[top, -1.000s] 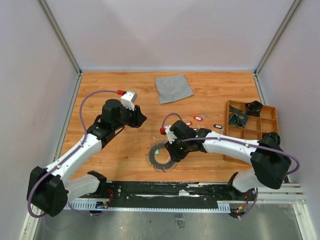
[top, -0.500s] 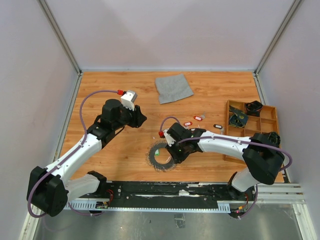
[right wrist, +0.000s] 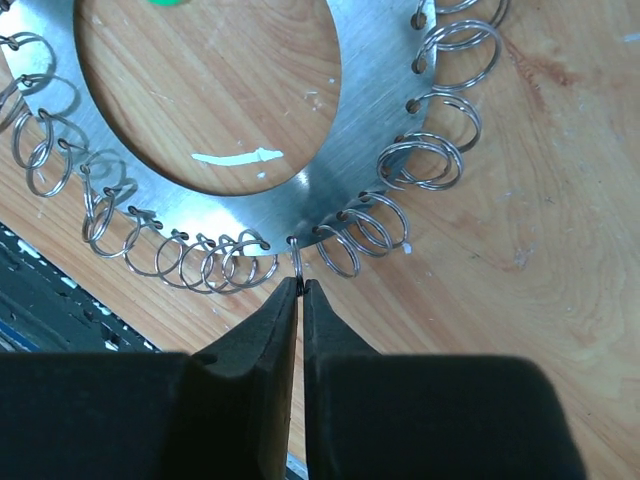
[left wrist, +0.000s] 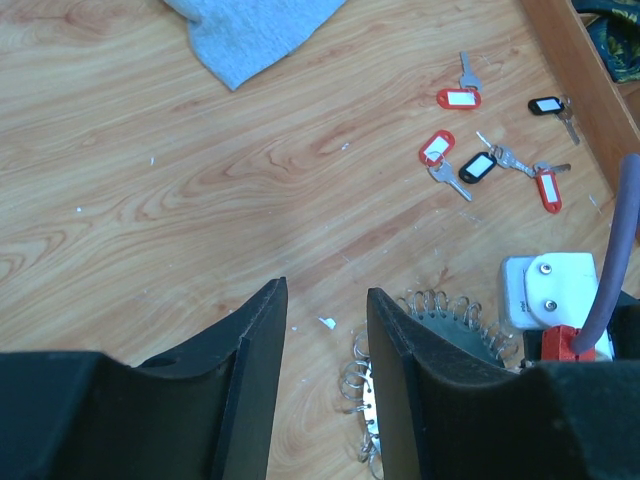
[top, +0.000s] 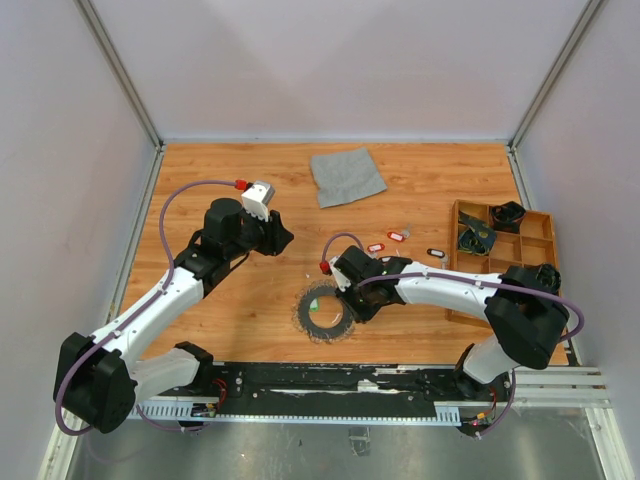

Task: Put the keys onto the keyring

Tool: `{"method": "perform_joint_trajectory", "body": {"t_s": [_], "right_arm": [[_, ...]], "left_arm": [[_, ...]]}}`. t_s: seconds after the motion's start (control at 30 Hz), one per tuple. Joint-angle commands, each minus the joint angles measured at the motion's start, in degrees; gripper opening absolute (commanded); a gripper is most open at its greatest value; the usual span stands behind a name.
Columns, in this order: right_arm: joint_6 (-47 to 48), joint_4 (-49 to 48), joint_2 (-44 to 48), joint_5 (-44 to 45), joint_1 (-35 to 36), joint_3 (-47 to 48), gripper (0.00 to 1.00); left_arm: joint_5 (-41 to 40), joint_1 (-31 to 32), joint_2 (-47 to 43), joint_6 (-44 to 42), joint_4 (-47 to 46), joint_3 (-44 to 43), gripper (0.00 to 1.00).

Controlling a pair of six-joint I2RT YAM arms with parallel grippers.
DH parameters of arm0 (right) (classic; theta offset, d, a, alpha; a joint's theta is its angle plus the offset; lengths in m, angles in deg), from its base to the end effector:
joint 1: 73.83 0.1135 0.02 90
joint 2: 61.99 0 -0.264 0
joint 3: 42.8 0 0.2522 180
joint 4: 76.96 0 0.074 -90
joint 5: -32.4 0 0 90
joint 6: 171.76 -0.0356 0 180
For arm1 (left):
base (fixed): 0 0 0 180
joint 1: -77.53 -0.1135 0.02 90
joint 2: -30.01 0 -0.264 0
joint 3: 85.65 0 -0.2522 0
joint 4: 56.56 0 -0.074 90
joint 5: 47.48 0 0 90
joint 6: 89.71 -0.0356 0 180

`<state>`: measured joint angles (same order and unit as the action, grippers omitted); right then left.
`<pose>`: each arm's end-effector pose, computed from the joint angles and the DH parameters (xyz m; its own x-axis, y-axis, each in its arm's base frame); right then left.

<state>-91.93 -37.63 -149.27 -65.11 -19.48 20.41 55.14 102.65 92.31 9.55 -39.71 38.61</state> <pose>0.1633 0.2357 0.1766 -0.6612 -0.6215 -0.4201 -0.7345 0.6502 0.1941 0.2209 -0.1122 0.2752 -0.4509 0.0380 -0.8918 0.5301 0.8152 -0.2333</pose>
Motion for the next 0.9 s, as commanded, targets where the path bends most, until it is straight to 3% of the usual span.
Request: {"method": "perform_joint_trajectory", "body": {"t_s": [0.0, 0.33, 0.87], "right_arm": [[0.16, 1.93, 0.27, 3.43, 0.94, 0.95, 0.06], [1.22, -1.11, 2.42, 4.53, 0.94, -0.73, 0.01], [8.79, 2.74, 0.48, 18.24, -0.13, 0.77, 0.02]], "left_arm": [[0.56, -0.60, -0.77, -0.58, -1.77, -1.31, 0.43], [0.47, -0.60, -0.70, -0.64, -1.69, -1.31, 0.43], [0.34, -0.58, -0.84, -0.73, -1.69, -1.27, 0.43]]}}
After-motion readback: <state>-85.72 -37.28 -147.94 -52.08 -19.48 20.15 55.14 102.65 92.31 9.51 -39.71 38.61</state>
